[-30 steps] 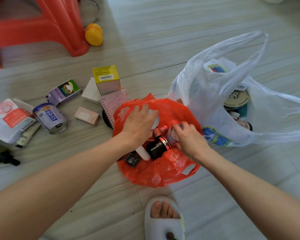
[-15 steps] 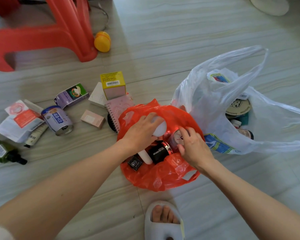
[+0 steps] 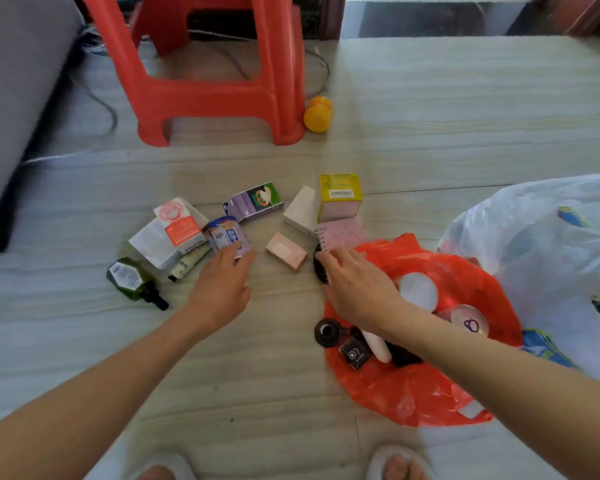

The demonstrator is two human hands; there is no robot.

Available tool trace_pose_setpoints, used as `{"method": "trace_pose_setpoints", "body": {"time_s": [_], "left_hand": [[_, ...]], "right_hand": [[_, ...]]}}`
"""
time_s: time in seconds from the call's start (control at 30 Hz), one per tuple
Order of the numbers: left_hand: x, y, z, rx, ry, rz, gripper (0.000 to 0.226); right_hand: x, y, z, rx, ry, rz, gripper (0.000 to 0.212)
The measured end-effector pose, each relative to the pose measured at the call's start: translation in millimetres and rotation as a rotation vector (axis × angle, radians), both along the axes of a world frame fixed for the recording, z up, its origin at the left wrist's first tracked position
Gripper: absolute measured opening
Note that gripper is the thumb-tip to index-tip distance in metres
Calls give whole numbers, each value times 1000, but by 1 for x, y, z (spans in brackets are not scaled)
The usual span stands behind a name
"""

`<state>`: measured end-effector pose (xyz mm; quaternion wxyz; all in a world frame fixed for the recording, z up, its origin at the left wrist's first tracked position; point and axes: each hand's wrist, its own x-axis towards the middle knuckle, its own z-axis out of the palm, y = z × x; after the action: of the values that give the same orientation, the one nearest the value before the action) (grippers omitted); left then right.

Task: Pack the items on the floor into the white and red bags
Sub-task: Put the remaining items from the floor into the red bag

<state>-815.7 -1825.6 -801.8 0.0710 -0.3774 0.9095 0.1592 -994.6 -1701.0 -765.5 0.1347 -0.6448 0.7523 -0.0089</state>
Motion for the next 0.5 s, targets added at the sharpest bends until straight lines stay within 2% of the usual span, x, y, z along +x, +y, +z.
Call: {"method": "trace_pose_setpoints", "body": {"time_s": [0.1, 0.23, 0.33, 0.4, 0.5], "left_hand": [[21, -35, -13, -21, -71, 39, 73], [18, -68, -29, -7, -86, -46, 93], [3, -79, -37, 34, -36, -22, 85], [-2, -81, -42, 6, -27, -19, 75], [-3, -82, -44, -8, -26, -11, 69]], "right_hand": [[14, -43, -22, 102, -32, -51, 42], [25, -89, -63, 157, 0, -105, 44], [28, -104, -86, 217, 9, -189, 44], [32, -103, -97, 229, 47, -184, 36], [35, -96, -107, 193, 45, -171, 36]]}}
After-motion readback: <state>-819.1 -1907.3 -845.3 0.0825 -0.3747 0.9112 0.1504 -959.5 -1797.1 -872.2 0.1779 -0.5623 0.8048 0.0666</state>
